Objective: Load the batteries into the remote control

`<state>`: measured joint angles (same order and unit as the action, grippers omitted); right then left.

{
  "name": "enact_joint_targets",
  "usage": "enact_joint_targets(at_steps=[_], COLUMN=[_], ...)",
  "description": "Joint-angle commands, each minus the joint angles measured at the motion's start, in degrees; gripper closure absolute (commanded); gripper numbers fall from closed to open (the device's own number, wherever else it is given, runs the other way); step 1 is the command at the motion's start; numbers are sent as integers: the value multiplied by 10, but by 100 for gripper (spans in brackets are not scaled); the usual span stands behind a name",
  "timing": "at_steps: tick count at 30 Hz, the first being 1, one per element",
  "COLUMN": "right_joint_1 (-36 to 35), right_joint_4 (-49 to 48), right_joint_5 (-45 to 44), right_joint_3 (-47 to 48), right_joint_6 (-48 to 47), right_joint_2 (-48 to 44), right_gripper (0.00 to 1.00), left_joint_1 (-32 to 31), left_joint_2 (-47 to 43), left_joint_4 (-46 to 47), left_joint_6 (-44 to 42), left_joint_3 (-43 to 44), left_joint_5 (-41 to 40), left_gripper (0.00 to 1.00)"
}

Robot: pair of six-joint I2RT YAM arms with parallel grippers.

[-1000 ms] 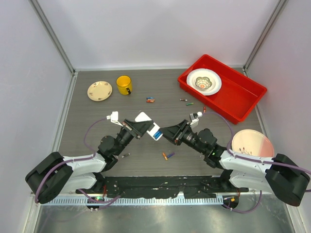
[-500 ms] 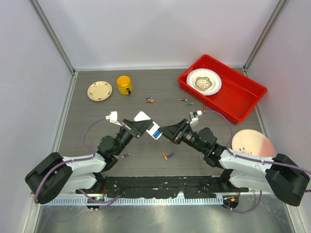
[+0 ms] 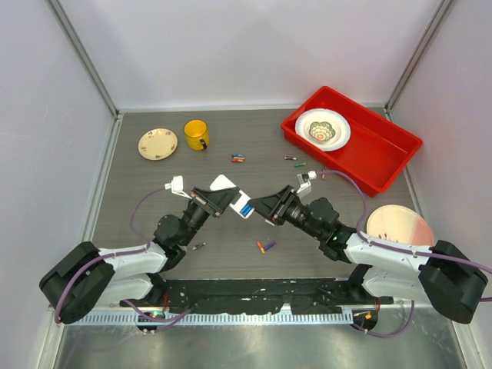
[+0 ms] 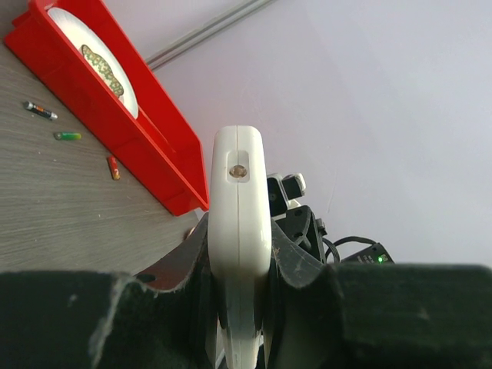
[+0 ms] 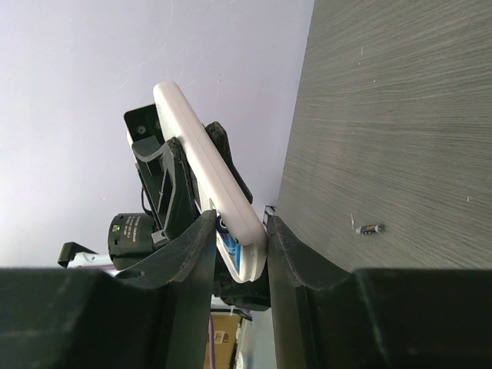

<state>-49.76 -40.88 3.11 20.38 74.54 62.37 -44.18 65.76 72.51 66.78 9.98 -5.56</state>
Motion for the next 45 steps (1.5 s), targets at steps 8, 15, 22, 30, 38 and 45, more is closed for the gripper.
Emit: enact_joint_targets(at_steps=[8,15,22,30,38,45], right_joint_1=[-29,-40,-59,-61,-50,-25], right_joint_4=[73,172,302,262,197,139], right_joint_5=[35,10,-49,-39,-14,12], right_joint_3=[59,101,164,144,109,67], right_joint_6=[-60,-105,-175,-159,-116,-80], right_joint_2=[17,18,15,-6,-43,-65], right_gripper=[95,99,99,85,49,40], left_joint_1=[-6,-6,-5,-6,-6,-5], left_joint_2=[-12,-10,-8,-7,-6,-7], left_joint_4=[161,161,161,161,161,161], left_joint_6=[0,2,4,3,1,2], left_joint_3=[13,11,10,7,-2,-7], left_joint_5=[7,7,6,4,-1,-9], left_gripper=[100,100,100,100,100,100])
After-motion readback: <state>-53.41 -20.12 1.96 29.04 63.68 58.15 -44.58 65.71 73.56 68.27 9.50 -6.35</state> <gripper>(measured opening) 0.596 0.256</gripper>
